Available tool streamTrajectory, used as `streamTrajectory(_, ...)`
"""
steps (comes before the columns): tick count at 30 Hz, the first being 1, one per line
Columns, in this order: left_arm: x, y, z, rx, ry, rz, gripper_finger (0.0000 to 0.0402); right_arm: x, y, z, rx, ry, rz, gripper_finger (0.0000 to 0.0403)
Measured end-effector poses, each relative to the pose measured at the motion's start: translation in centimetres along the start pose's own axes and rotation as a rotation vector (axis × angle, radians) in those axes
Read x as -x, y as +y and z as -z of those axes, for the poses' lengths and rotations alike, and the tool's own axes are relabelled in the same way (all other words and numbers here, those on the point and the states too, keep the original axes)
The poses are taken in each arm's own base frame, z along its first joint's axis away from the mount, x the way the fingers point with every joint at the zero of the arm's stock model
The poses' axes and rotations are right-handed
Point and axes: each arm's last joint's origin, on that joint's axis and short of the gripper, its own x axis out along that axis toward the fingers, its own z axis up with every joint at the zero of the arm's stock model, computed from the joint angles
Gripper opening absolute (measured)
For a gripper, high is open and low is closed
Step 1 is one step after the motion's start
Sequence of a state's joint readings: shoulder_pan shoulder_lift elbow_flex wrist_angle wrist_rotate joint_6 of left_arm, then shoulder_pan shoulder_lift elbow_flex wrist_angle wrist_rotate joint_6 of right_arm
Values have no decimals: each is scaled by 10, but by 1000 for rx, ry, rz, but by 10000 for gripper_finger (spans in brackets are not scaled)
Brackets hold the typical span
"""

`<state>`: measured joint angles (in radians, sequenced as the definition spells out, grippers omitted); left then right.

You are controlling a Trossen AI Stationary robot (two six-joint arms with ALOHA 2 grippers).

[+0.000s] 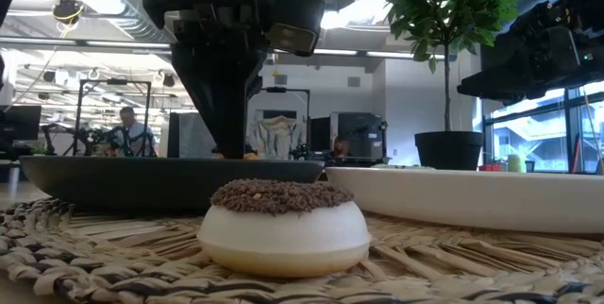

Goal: Pick & Place donuts
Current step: Put the small yellow donut into the black plate, then put the big green donut into the white plate

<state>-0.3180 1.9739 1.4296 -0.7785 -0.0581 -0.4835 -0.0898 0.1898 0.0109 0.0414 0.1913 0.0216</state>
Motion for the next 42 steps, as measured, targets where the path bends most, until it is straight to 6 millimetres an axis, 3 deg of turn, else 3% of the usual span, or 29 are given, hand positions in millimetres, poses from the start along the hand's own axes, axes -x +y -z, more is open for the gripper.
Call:
streamTrajectory(11, 2, 3, 4, -4, 37, -57, 91, 0, 0, 0, 0, 0, 0, 157)
streamTrajectory(35, 7, 5, 2, 5, 40, -26, 113, 0, 0, 0, 0, 0, 0, 157)
streamTrajectory(38, 14, 8, 2, 11, 36, -26, 114, 0, 0, 0, 0, 0, 0, 157)
streamTrajectory(42, 38, 13, 0, 2, -62, -62, 111, 0, 0, 0, 1, 1, -1, 157)
